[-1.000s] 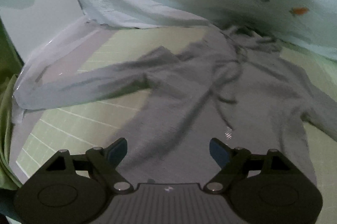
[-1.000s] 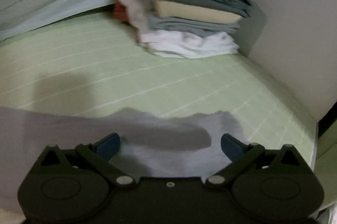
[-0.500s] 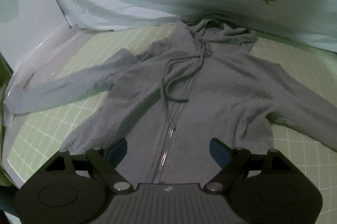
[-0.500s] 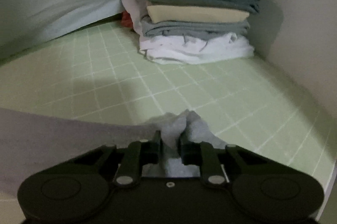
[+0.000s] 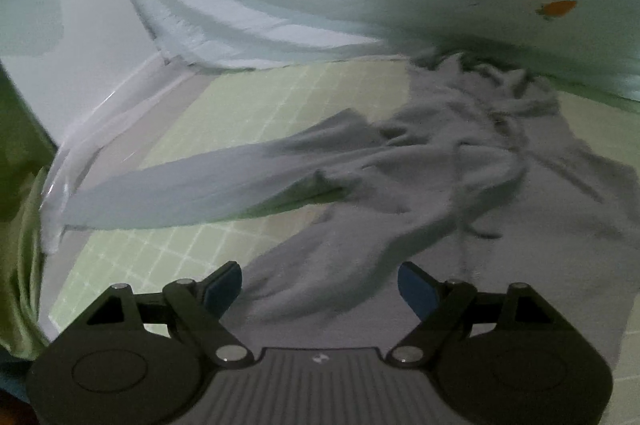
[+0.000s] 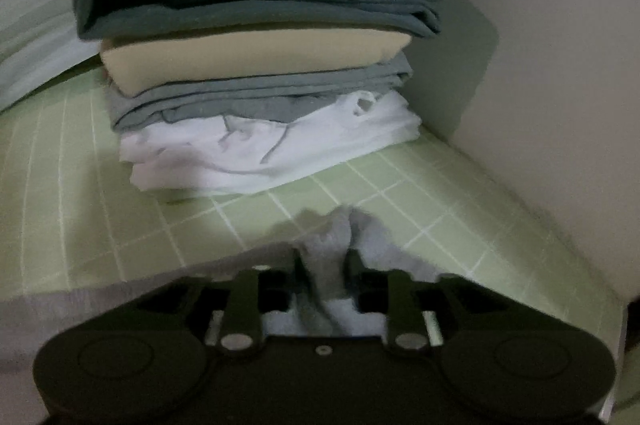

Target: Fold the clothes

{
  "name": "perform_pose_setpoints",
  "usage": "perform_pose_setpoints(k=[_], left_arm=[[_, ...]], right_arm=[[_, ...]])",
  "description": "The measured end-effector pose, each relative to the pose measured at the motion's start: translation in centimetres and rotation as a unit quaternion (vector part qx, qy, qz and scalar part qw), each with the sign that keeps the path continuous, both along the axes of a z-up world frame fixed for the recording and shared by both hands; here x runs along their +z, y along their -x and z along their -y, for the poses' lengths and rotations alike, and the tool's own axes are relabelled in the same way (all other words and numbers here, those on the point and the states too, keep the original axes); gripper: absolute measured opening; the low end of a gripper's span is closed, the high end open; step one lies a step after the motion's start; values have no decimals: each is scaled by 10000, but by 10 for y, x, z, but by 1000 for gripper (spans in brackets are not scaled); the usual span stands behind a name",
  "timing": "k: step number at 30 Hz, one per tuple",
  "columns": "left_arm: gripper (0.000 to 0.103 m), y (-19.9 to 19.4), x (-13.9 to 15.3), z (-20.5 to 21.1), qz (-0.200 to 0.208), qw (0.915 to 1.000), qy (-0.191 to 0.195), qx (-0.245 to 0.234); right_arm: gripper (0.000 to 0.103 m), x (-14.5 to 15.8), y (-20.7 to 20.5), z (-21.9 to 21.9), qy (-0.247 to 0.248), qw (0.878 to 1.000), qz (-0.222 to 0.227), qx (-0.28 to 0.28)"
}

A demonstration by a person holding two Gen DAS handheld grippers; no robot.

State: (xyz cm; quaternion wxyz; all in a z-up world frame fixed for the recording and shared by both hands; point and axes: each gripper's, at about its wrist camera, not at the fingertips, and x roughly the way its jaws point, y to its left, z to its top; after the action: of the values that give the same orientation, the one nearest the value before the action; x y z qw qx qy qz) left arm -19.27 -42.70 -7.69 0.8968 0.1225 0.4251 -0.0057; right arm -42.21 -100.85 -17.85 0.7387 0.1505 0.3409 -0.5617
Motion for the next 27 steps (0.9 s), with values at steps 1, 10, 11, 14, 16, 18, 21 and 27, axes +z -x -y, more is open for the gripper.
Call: perform_pose_setpoints(k=[1,10,11,14,16,18,21,27], left_arm=[[86,-3,-2,-8,-34,10000,-5,52],[86,-40,-26,-89,-461,9980,226,381],[86,-48,-29,-99,-572,9971,376,335],[86,-65,-41,-117,-834,9938,735,55],[86,-75,-50,-123,-972,9911,873,-249],[86,-82,-56,-123,-1051,9879,982,-584],[86,-91,-64,-120,-1134,9815,1112,-1071],[40,-96,-67,-121,-1398,9667,1605,-1422]], right_arm=[[49,3,0,-7,-13,10000,53,-44],[81,20,-34,-188,-662,9868,934,1143],[81,21,-42,-213,-825,9825,1059,1292],[82,24,-62,-277,-1447,9632,1512,1686],[85,25,-74,-309,-1932,9459,1896,1789],[87,26,-86,-337,-2135,9376,1976,1905],[87,25,-102,-370,-2015,9441,1621,2043],[54,18,-111,-402,-2141,9473,1356,1961]])
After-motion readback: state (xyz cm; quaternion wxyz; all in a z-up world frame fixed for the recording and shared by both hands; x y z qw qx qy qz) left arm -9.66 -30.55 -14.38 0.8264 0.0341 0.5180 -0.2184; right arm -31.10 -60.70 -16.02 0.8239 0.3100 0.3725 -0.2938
